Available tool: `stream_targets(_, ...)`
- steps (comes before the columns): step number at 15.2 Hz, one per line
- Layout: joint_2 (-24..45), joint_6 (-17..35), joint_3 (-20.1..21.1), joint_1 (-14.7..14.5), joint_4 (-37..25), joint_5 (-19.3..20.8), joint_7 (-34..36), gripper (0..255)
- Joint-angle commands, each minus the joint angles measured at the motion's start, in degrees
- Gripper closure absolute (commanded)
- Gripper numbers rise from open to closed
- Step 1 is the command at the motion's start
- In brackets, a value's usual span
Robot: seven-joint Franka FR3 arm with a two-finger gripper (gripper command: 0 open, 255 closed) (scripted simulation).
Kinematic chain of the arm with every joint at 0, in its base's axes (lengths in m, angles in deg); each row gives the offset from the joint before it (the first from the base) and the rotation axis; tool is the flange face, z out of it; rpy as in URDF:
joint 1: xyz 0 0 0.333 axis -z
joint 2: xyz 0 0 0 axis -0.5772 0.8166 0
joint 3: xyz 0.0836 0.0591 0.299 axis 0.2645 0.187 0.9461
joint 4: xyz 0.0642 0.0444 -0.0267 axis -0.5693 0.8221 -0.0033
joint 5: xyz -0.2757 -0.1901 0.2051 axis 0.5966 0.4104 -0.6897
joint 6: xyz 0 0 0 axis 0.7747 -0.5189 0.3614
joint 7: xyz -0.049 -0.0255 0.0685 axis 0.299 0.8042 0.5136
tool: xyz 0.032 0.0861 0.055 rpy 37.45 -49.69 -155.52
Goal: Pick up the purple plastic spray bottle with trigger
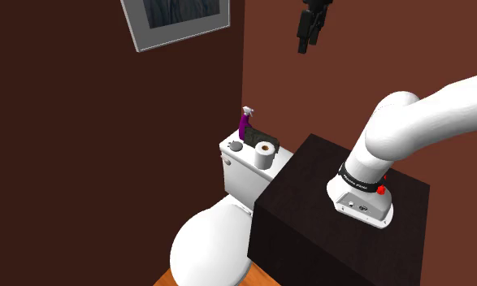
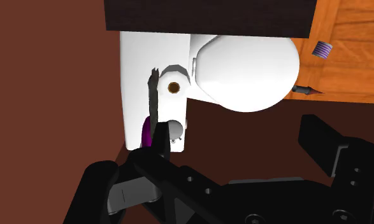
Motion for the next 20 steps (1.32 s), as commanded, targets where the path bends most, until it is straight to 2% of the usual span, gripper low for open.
stream_targets(1,0.0,0.0,0.0,0.0,0.0,0.0,0.0,0)
stream_targets(11,12.0,19.7,-4.2,0.9,7.1,2.3,-3.2,0)
stream_targets(20,28.7,36.3,-8.0,1.1,6.4,2.1,-6.6,0)
